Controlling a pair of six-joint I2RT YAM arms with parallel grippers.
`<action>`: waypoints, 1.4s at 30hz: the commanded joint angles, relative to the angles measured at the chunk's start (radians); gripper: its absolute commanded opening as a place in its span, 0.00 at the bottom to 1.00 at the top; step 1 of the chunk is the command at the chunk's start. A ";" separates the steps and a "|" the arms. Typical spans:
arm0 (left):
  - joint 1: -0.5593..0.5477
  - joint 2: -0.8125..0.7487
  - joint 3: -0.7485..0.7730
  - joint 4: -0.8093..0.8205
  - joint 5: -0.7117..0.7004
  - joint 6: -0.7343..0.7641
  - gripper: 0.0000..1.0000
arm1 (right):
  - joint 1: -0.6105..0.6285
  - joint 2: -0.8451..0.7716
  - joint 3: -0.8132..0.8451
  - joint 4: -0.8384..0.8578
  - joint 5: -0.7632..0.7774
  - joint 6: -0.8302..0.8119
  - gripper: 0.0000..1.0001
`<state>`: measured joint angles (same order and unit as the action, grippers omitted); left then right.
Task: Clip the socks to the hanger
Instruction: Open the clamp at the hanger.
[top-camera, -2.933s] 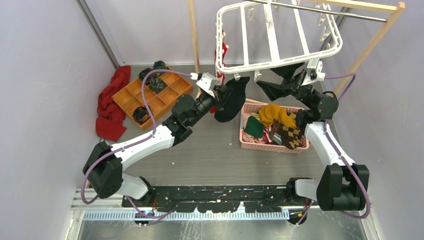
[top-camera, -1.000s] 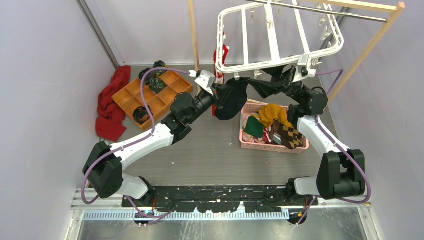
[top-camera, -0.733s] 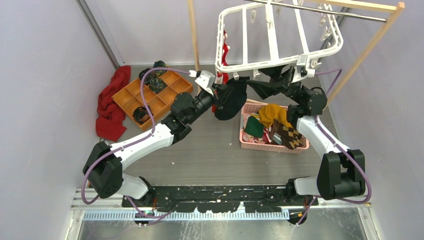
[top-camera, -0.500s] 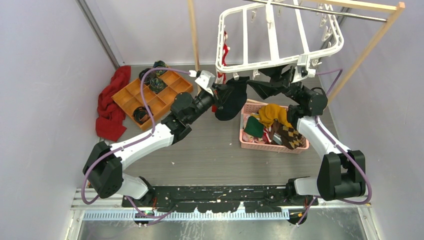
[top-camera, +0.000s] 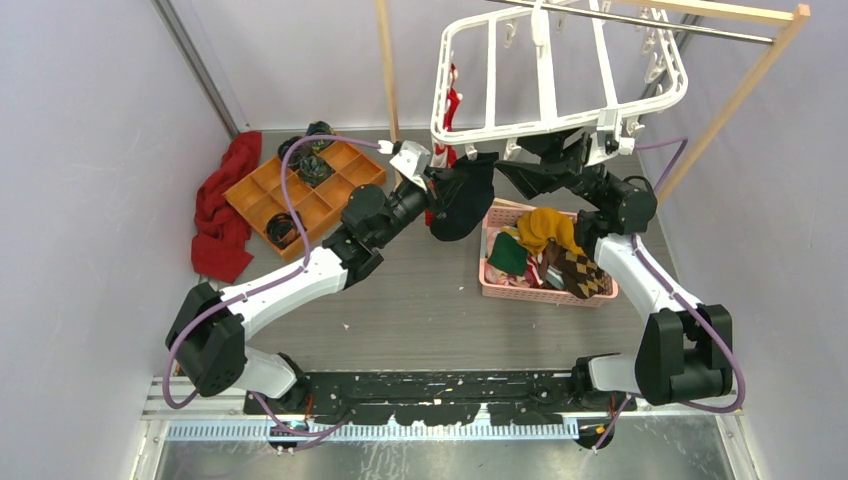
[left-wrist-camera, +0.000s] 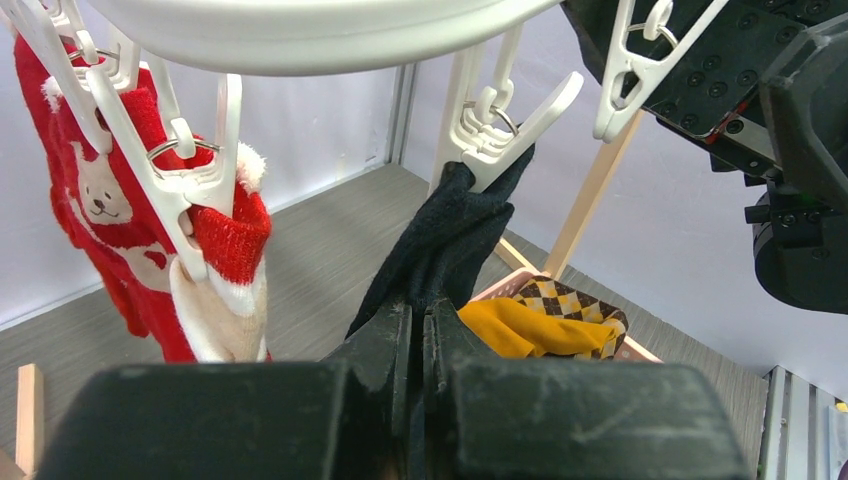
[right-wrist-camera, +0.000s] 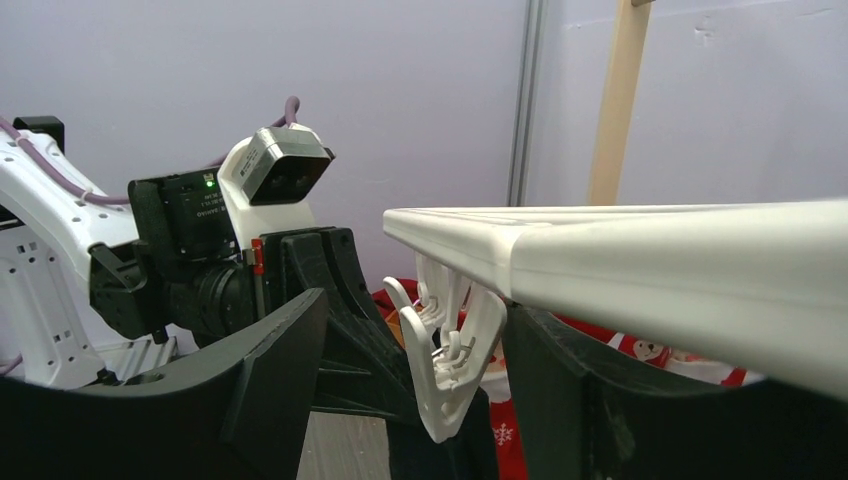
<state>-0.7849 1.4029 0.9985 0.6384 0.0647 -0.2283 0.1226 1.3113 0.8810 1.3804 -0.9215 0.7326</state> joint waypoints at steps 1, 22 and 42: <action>0.009 0.002 0.049 0.039 0.003 0.001 0.00 | 0.006 -0.039 0.026 0.052 0.013 0.017 0.69; 0.012 0.001 0.052 0.034 -0.004 -0.011 0.00 | 0.008 -0.053 0.016 0.050 0.019 0.029 0.59; 0.012 0.002 0.049 0.040 0.007 -0.019 0.00 | 0.018 -0.040 0.007 0.020 0.038 -0.020 0.53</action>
<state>-0.7784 1.4082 1.0115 0.6376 0.0643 -0.2348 0.1318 1.2888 0.8806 1.3808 -0.8997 0.7433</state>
